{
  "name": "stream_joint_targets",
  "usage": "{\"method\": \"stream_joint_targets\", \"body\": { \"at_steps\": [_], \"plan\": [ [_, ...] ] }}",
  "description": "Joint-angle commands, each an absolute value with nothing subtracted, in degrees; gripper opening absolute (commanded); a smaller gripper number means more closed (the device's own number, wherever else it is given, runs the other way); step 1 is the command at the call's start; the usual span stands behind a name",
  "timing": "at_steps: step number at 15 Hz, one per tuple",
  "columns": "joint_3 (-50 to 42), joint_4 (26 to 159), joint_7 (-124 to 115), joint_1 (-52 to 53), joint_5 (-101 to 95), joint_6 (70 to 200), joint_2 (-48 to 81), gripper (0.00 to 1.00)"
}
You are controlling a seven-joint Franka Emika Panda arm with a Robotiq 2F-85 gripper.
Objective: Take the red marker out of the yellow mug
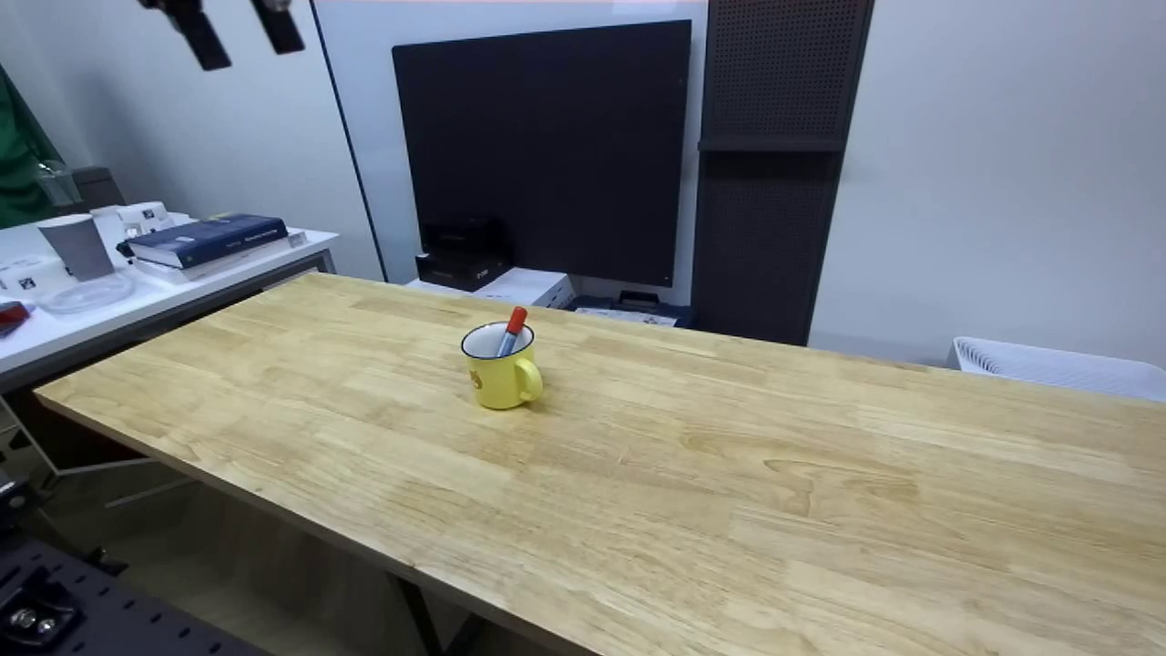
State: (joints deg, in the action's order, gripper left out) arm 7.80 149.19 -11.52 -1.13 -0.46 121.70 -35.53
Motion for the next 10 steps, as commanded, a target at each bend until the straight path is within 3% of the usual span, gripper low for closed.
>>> {"method": "stream_joint_targets", "body": {
  "at_steps": [1, 10],
  "plan": [
    [2.92, 148.41, -13.5, -7.45, -3.94, 119.89, -32.9, 1.0],
    [-2.28, 149.09, -11.97, -12.51, -6.0, 122.29, -27.99, 1.0]
  ]
}}
